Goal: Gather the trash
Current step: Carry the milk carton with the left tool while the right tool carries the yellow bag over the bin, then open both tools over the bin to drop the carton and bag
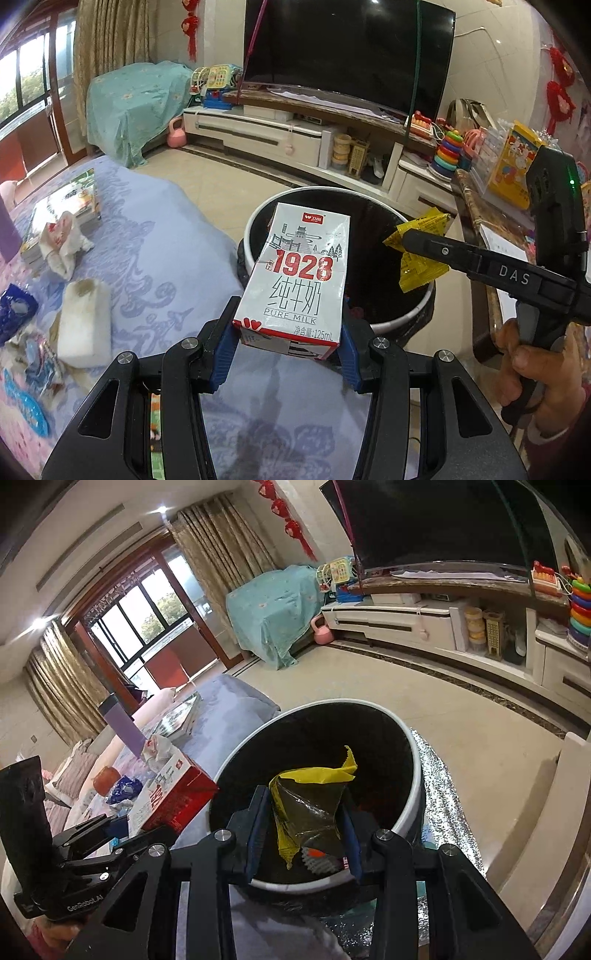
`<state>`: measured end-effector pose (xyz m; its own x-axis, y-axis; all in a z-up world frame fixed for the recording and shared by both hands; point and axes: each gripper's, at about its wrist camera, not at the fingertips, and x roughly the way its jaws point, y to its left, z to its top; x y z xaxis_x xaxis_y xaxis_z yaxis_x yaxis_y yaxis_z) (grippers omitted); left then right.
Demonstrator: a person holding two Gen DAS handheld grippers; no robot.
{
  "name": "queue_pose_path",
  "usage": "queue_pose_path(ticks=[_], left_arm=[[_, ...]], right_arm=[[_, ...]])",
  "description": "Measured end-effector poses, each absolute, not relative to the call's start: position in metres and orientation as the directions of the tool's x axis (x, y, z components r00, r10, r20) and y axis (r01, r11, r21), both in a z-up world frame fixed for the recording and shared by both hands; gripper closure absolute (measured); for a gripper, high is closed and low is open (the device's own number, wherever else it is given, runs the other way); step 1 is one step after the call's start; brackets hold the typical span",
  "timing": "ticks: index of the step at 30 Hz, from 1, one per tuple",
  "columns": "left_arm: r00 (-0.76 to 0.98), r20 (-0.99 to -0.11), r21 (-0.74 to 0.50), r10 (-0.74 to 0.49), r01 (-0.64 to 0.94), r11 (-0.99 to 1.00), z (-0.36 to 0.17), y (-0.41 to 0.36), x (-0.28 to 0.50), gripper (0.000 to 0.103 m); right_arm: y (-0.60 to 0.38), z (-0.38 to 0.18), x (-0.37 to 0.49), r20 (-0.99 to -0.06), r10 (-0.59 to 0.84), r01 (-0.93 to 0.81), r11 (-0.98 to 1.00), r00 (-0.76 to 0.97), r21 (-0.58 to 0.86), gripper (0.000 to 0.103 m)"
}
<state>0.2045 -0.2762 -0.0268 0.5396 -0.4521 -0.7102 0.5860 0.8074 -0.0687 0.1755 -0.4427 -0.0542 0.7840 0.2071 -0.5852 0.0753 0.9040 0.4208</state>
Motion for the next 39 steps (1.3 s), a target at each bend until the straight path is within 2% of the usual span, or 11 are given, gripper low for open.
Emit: queue_pose_path(ticks=[23,25,27,29,34,39], left_arm=[[0.498,-0.747,-0.073,-0.442,0.598,0.798,-0.038,-0.314,0.242,0.055],[0.491,-0.751,-0.079,-0.441,0.596,0.799,-0.039,-0.315,0.244,0.053],[0.484,-0.754,-0.091,-0.445,0.594,0.799,-0.04,-0.315,0.246,0.05],[0.489,-0.752,-0.091,-0.442,0.588,0.804,-0.04,-0.312,0.245,0.046],[0.502,-0.743,-0.103,-0.443,0.568,0.817,-0.038,-0.299,0.238,0.038],[0.521,-0.731,-0.116,-0.441,0.542,0.832,-0.035,-0.277,0.223,0.036]], right_arm=[[-0.454,-0.059,0.208,-0.646,0.187,0.079,0.93,0.74,0.36,0.06],[-0.454,-0.059,0.21,-0.654,0.176,0.086,0.934,0.736,0.347,0.056],[-0.456,-0.059,0.211,-0.657,0.169,0.093,0.934,0.734,0.344,0.046],[-0.458,-0.057,0.21,-0.658,0.16,0.102,0.934,0.736,0.342,0.044],[-0.459,-0.055,0.203,-0.649,0.157,0.108,0.931,0.744,0.35,0.03],[-0.451,-0.051,0.193,-0.634,0.169,0.103,0.923,0.755,0.37,0.02]])
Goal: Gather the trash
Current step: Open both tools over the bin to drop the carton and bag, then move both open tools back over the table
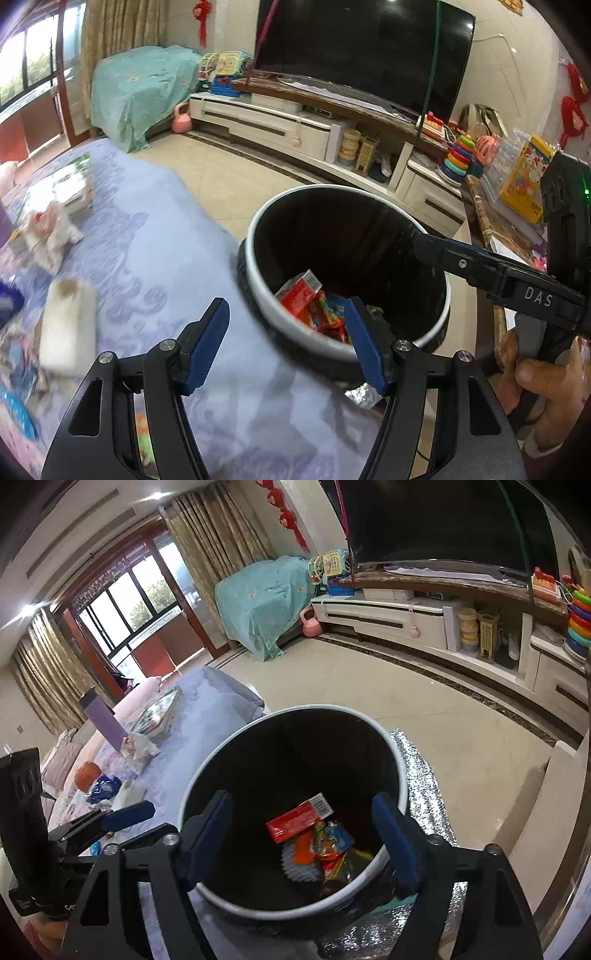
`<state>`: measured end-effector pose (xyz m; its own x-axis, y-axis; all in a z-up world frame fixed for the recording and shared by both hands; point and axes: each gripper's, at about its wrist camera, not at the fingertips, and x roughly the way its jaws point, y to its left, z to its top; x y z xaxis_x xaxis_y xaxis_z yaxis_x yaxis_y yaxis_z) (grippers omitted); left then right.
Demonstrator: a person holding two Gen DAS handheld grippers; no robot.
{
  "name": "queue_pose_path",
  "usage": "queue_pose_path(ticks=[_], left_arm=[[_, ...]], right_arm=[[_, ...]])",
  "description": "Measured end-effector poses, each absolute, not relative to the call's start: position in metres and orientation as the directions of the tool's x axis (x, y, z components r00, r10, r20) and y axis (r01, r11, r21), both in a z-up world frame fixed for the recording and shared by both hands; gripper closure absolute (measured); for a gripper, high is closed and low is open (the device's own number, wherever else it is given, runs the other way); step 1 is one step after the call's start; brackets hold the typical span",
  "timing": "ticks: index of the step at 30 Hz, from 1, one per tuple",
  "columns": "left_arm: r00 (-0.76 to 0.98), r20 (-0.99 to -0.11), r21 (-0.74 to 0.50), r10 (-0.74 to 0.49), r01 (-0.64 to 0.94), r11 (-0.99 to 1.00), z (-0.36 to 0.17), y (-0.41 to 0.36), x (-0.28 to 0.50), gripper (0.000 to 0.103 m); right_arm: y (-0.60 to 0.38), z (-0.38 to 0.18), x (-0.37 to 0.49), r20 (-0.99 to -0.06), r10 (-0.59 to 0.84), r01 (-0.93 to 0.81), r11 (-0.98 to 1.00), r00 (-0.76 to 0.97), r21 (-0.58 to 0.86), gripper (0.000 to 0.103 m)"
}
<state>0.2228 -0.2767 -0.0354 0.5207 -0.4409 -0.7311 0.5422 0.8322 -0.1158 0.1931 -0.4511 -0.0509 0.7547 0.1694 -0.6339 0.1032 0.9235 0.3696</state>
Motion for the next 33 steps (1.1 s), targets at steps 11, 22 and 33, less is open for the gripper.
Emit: queue_pose_path(ticks=[11,22,33], left_arm=[[0.62,-0.679,-0.125,-0.394,0.431,0.894,-0.024,-0.202,0.193,0.027],[0.653,-0.688,-0.157,-0.316,0.291,0.944,-0.036,-0.124,0.177,0.027],[0.646,-0.72,-0.199,-0.255,0.16,0.967,-0.058,-0.056,0.167,0.027]], right_arm=[[-0.408,-0.05,0.16,-0.593,0.195,0.083,0.909,0.781,0.408,0.009],[-0.349,-0.057,0.145,-0.599,0.251,0.024,0.911,0.76,0.411,0.009],[-0.293,-0.069,0.141,-0.631,0.293,-0.039,0.923,0.718,0.384,0.009]])
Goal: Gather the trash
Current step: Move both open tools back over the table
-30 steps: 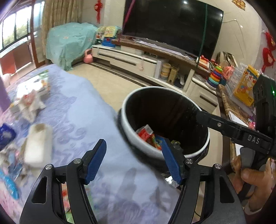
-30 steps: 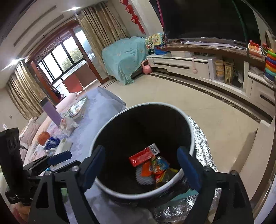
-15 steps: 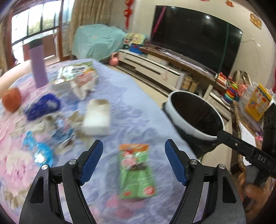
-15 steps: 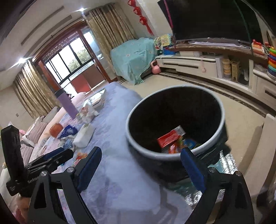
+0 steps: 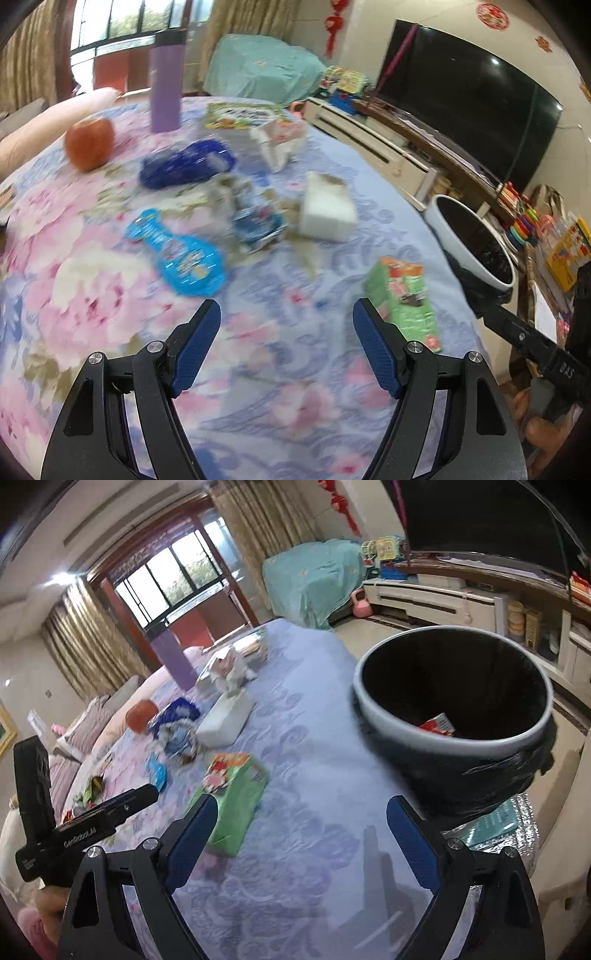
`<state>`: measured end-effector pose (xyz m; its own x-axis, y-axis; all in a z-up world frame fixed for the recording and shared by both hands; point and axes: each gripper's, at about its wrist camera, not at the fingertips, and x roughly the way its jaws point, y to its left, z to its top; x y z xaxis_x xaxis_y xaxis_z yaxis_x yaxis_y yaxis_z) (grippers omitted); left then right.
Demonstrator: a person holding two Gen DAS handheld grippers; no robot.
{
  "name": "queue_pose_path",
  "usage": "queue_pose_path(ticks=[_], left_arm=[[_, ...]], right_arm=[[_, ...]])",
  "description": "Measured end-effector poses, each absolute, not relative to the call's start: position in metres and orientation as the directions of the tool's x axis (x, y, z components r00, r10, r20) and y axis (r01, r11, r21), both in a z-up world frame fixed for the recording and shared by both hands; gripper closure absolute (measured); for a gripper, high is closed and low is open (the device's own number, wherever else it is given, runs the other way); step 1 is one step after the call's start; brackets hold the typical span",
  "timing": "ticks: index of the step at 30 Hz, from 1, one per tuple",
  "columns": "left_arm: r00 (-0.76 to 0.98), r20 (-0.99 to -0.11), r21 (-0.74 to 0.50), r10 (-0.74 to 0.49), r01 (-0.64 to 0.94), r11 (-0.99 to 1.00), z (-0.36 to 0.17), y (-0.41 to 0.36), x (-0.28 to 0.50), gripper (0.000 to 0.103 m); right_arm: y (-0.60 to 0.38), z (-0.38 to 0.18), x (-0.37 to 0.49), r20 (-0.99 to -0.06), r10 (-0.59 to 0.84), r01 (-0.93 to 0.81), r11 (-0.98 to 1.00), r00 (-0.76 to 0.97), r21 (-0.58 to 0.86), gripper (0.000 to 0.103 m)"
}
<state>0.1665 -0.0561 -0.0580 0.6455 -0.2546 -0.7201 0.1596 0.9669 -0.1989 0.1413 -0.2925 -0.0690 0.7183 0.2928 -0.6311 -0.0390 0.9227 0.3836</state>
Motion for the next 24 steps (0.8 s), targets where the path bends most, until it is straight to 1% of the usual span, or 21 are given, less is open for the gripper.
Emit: queue_pose_path(ticks=[9,14,18,22,24], left_arm=[[0.627,-0.752,-0.232,-0.204,0.039,0.972,-0.078,-0.011,0.17,0.027],[0.611,-0.766,-0.234,-0.199,0.023,0.972,-0.08,-0.005,0.187,0.027],[0.606,-0.772,-0.229,-0.189,0.011,0.973,-0.081,-0.007,0.208,0.023],[0.599,-0.782,-0.233,-0.173,-0.023,0.972,-0.086,-0.002,0.227,0.023],[0.604,-0.782,-0.211,-0.154,-0.024,0.977,-0.087,-0.002,0.234,0.023]], right_arm=[[-0.257,-0.075,0.14,-0.631,0.359,-0.107,0.909,0.688,0.402,0.009],[-0.239,-0.078,0.145,-0.645,0.368,-0.134,0.914,0.67,0.382,0.009],[-0.227,-0.08,0.15,-0.657,0.349,-0.139,0.926,0.669,0.351,0.009],[-0.22,-0.083,0.157,-0.661,0.358,-0.151,0.924,0.659,0.35,0.009],[-0.216,-0.085,0.161,-0.665,0.356,-0.154,0.926,0.656,0.344,0.009]])
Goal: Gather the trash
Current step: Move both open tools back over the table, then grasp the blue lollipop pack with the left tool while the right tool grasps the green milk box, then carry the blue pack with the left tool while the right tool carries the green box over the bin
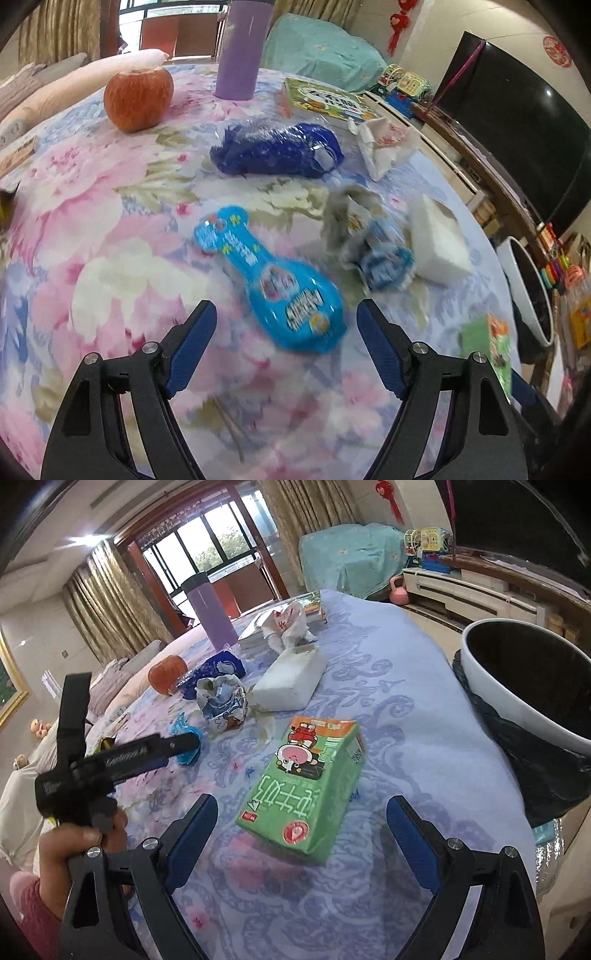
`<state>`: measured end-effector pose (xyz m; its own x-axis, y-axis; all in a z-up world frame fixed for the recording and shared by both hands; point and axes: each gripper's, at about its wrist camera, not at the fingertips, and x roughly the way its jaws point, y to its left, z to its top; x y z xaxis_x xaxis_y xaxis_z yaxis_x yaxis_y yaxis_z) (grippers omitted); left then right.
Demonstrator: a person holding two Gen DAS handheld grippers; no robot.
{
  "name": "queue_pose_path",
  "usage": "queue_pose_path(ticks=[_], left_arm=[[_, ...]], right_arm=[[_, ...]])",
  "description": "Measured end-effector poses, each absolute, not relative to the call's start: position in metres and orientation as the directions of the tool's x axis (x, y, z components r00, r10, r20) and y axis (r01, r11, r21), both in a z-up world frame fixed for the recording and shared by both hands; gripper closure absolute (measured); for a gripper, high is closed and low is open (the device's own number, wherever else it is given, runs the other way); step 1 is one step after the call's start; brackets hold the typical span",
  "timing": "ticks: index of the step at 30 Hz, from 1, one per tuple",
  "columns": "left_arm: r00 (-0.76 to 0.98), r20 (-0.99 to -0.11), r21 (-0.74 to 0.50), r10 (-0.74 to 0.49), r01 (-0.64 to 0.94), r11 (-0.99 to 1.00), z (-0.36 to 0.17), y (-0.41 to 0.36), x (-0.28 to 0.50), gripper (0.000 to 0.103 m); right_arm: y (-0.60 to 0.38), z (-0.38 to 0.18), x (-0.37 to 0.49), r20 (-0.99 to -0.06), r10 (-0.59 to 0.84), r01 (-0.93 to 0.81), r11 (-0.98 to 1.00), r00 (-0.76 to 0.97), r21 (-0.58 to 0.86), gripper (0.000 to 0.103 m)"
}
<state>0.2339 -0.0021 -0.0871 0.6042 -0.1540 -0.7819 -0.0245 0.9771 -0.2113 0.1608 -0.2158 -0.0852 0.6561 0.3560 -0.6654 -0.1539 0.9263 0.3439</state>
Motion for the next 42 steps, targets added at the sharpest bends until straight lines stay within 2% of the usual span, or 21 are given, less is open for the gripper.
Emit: queue_pose_path(ticks=[2,5,6,8,9,10,11,13,15,18,23,26,29,32,35,36,37,38,39,40,42], left_arm=[[0.605,-0.786,-0.18,-0.128,-0.024,0.983,-0.09,-0.002,0.239,0.024],[0.613,-0.779,-0.167,-0.129,-0.004,0.986,-0.091,0.001,0.239,0.039],[0.614,-0.778,-0.16,-0.132,0.009,0.987,-0.091,0.001,0.239,0.047],[0.613,-0.777,-0.146,-0.145,0.048,0.988,-0.091,-0.002,0.235,0.049],[0.614,-0.775,-0.139,-0.15,0.065,0.988,-0.09,-0.003,0.232,0.052],[0.612,-0.775,-0.135,-0.158,0.085,0.987,-0.089,-0.004,0.228,0.052],[0.608,-0.775,-0.136,-0.174,0.108,0.985,-0.089,-0.005,0.224,0.052],[0.598,-0.776,-0.139,-0.201,0.148,0.979,-0.088,-0.006,0.214,0.052],[0.584,-0.777,-0.147,-0.234,0.193,0.97,-0.087,-0.007,0.203,0.052],[0.544,-0.789,-0.162,-0.286,0.264,0.951,-0.086,-0.007,0.188,0.052],[0.514,-0.806,-0.152,-0.294,0.301,0.942,-0.084,-0.001,0.171,0.051],[0.531,-0.811,-0.111,-0.244,0.27,0.956,-0.084,-0.001,0.164,0.047],[0.55,-0.809,-0.091,-0.208,0.232,0.968,-0.085,-0.003,0.162,0.035],[0.563,-0.807,-0.092,-0.179,0.18,0.979,-0.088,-0.007,0.164,0.028],[0.584,-0.798,-0.08,-0.149,0.142,0.987,-0.09,-0.009,0.167,0.028],[0.588,-0.797,-0.07,-0.139,0.138,0.988,-0.092,-0.011,0.169,0.031],[0.592,-0.795,-0.061,-0.131,0.137,0.989,-0.093,-0.012,0.171,0.041],[0.6,-0.791,-0.046,-0.12,0.137,0.989,-0.093,-0.013,0.171,0.045],[0.603,-0.788,-0.049,-0.129,0.148,0.988,-0.092,-0.014,0.171,0.05],[0.601,-0.786,-0.06,-0.145,0.159,0.985,-0.091,-0.015,0.171,0.05],[0.603,-0.775,-0.086,-0.188,0.194,0.977,-0.088,-0.018,0.168,0.05]], right_arm=[[-0.213,-0.088,0.165,-0.672,0.356,-0.154,0.927,0.649,0.342,0.009],[-0.208,-0.092,0.171,-0.679,0.354,-0.159,0.929,0.643,0.334,0.009],[-0.206,-0.093,0.172,-0.679,0.349,-0.161,0.932,0.646,0.326,0.009],[-0.202,-0.094,0.174,-0.684,0.332,-0.163,0.939,0.649,0.301,0.011],[-0.202,-0.094,0.175,-0.687,0.321,-0.161,0.944,0.652,0.289,0.017],[-0.202,-0.094,0.175,-0.689,0.305,-0.154,0.95,0.657,0.273,0.023],[-0.202,-0.093,0.176,-0.692,0.295,-0.15,0.953,0.659,0.264,0.034],[-0.205,-0.093,0.176,-0.691,0.296,-0.153,0.953,0.659,0.262,0.037],[-0.208,-0.091,0.174,-0.69,0.296,-0.165,0.954,0.66,0.252,0.045],[-0.211,-0.089,0.172,-0.692,0.315,-0.199,0.949,0.65,0.245,0.048],[-0.216,-0.09,0.171,-0.724,0.331,-0.236,0.943,0.605,0.234,0.048],[-0.219,-0.089,0.169,-0.729,0.339,-0.22,0.941,0.594,0.258,0.042],[-0.217,-0.085,0.167,-0.713,0.343,-0.22,0.939,0.611,0.264,0.03],[-0.212,-0.085,0.172,-0.71,0.34,-0.223,0.941,0.617,0.256,0.029],[-0.209,-0.087,0.18,-0.712,0.32,-0.213,0.948,0.626,0.238,0.03],[-0.209,-0.088,0.183,-0.714,0.315,-0.211,0.949,0.626,0.233,0.03],[-0.209,-0.09,0.186,-0.717,0.312,-0.21,0.95,0.623,0.231,0.03],[-0.21,-0.092,0.188,-0.721,0.312,-0.209,0.95,0.619,0.232,0.032],[-0.21,-0.093,0.19,-0.726,0.311,-0.21,0.95,0.613,0.23,0.042],[-0.21,-0.094,0.19,-0.728,0.309,-0.211,0.951,0.612,0.226,0.051],[-0.212,-0.096,0.188,-0.726,0.317,-0.215,0.948,0.611,0.233,0.052]])
